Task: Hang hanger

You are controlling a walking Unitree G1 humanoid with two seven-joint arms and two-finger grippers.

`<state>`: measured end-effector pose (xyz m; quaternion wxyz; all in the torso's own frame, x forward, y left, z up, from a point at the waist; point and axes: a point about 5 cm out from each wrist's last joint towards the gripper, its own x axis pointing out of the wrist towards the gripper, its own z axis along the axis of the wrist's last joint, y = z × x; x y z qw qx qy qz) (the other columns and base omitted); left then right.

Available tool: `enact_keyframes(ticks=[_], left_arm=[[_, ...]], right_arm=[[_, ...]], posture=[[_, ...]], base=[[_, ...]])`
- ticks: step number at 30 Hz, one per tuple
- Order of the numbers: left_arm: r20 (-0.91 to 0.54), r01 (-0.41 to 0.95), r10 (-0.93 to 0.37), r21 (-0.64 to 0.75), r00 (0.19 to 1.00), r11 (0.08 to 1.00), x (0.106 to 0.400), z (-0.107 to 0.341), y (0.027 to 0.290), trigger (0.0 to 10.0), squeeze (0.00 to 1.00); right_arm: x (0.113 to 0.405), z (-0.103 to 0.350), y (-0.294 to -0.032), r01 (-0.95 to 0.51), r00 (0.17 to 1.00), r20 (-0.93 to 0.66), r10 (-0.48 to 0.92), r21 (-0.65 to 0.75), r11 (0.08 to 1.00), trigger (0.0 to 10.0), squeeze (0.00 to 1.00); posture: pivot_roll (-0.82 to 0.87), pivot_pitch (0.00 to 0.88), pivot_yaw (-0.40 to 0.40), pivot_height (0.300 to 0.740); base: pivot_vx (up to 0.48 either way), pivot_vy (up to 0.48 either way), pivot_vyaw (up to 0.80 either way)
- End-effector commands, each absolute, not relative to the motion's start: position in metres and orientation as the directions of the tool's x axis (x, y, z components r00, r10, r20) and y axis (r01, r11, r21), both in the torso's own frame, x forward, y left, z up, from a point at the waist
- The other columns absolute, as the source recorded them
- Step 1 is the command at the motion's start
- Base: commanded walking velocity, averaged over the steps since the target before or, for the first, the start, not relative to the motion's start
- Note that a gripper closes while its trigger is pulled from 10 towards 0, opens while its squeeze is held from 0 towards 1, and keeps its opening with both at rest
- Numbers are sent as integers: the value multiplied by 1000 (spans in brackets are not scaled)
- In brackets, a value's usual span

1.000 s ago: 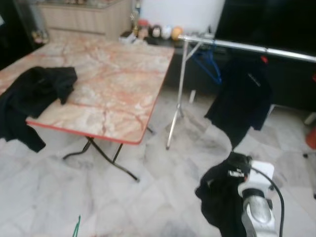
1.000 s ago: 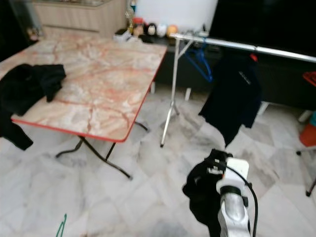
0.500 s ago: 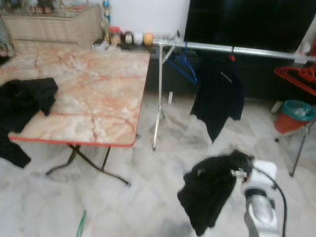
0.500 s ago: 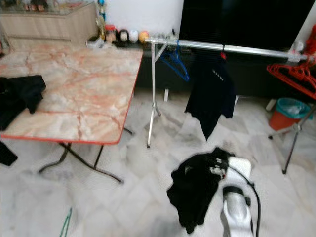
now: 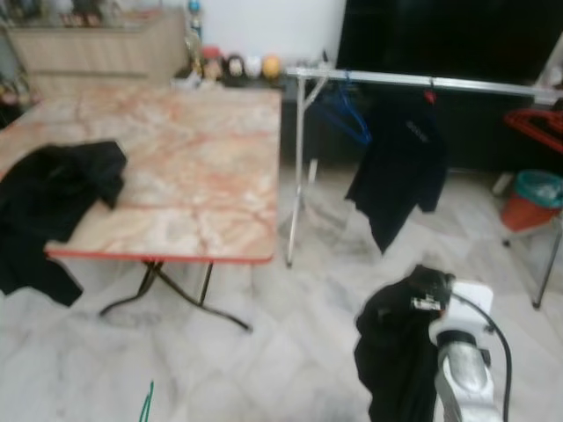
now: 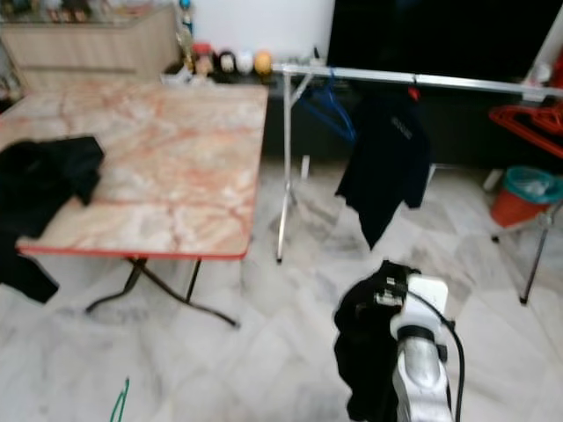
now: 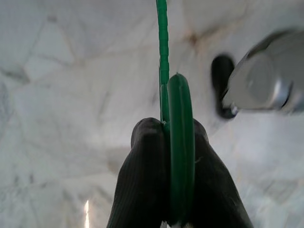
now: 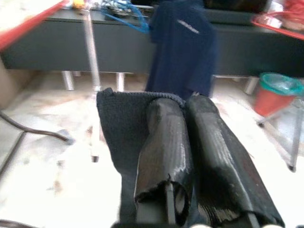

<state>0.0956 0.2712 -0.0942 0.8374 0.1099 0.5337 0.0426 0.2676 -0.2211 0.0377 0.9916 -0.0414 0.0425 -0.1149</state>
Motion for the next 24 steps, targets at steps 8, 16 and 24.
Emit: enact_keyframes(ticks=[8, 16, 24], left_arm=[[-880, 47, 180, 222, 439, 974, 100, -94, 269, 10000, 0], [-881, 43, 180, 221, 438, 974, 100, -94, 269, 10000, 0], [-882, 42, 177, 217, 436, 975, 100, -94, 268, 10000, 0]], right_arm=[[270, 47, -226, 232, 971, -36, -237, -109, 967, 10000, 0], [271, 48, -225, 229, 972, -33, -234, -111, 967, 10000, 0], [272, 51, -220, 189, 981, -10, -192, -137, 972, 10000, 0]], posture=[[88, 0, -59, 740], [89, 0, -59, 740], [88, 0, -59, 740]], base=[[0, 331, 0], [0, 332, 0], [0, 332, 100]])
